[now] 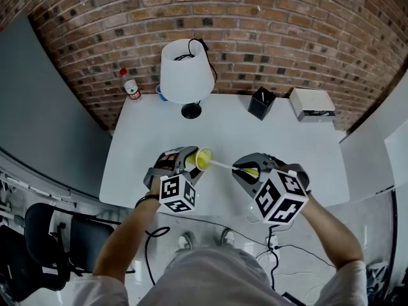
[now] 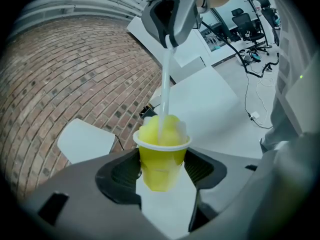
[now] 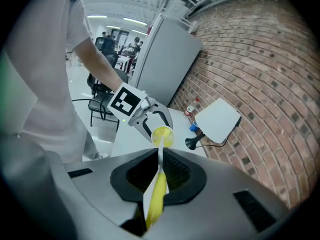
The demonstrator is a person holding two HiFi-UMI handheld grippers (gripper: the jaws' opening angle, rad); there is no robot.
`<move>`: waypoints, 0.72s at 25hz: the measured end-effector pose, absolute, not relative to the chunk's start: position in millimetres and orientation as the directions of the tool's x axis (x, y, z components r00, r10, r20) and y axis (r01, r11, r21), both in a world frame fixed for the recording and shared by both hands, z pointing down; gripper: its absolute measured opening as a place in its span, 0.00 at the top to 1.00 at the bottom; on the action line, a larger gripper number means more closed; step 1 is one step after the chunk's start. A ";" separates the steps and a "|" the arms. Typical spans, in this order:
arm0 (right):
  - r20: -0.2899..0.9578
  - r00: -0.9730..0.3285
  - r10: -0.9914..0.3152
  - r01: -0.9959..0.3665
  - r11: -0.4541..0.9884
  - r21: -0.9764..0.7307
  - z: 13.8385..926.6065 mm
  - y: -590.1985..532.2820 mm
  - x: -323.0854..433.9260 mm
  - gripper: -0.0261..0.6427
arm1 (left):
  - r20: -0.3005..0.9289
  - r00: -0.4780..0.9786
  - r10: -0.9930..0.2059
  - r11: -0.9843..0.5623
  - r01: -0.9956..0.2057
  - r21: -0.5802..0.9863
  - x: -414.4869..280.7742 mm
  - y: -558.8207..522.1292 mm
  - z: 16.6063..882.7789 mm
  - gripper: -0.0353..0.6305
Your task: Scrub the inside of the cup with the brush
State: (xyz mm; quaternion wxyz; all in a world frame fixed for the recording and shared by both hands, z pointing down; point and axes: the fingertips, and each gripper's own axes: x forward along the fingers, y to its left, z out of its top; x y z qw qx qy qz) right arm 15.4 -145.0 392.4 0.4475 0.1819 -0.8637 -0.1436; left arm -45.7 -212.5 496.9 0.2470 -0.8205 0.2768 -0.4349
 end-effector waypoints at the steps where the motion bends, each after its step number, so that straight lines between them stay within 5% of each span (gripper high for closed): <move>1: 0.721 -0.537 -0.438 -0.210 0.897 0.389 392.4 -146.2 16.1 0.92 | 0.575 0.468 -0.671 -0.722 -0.239 -0.649 -45.5 -212.7 496.5 0.52; 18: 0.676 -0.646 -0.354 -0.560 0.822 -0.105 405.8 -165.3 28.1 0.92 | 0.551 0.446 -0.705 -0.686 -0.233 -0.689 -48.5 -216.8 495.2 0.52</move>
